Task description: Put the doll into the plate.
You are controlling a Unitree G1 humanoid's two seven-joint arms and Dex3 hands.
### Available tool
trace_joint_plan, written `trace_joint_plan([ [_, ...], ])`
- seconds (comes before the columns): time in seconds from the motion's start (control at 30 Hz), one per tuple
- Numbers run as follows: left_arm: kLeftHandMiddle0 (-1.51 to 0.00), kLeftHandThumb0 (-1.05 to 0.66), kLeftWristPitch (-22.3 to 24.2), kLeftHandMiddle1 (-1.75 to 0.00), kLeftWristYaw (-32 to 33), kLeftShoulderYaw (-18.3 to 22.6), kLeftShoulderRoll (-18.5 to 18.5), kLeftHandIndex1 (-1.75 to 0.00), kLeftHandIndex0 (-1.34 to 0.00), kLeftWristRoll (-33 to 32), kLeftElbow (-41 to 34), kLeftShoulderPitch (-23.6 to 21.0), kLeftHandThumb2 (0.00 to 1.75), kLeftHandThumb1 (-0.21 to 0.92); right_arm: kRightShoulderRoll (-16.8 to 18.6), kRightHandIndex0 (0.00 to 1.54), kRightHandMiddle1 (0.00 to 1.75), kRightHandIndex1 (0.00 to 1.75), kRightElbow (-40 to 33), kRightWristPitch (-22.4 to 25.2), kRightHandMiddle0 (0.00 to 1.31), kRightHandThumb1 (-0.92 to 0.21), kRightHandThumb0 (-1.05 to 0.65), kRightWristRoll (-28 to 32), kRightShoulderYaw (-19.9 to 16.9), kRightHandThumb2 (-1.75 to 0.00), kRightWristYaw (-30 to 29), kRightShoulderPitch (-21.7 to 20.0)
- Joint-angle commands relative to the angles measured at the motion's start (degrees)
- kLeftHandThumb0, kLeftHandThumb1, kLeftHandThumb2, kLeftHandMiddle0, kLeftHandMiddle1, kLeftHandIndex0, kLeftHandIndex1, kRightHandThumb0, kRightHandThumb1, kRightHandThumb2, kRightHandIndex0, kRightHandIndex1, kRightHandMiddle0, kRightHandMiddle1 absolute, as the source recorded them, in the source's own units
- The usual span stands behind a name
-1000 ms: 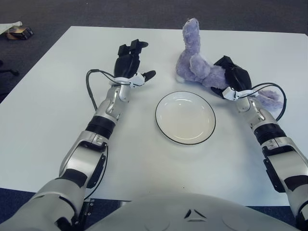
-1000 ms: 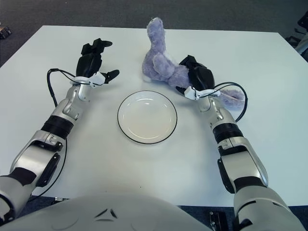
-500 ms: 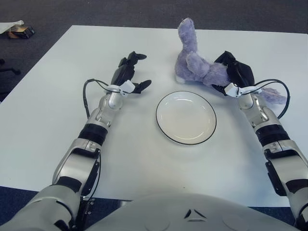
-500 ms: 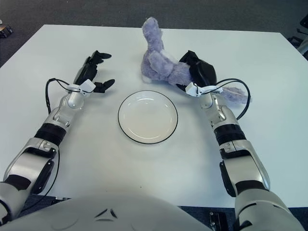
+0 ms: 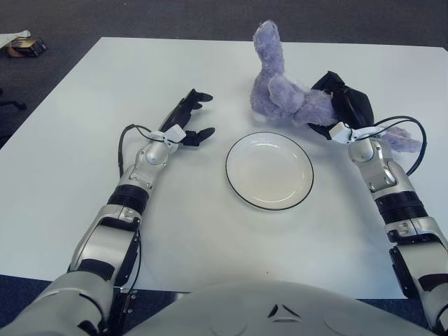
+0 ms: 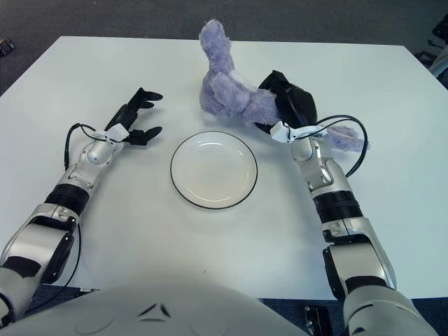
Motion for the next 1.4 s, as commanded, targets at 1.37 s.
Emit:
trace_joint_plan([
  [1.37, -0.08, -0.6, -1.12, -1.05, 5.27, -1.21, 1.59, -1.13, 0.0, 7.57, 6.86, 1.2, 0.81, 0.64, 1.02, 0.78, 1.75, 1.75, -19.47, -7.29, 0.54, -0.09, 0.0, 10.01, -3.66, -1.59, 13.98, 9.18],
])
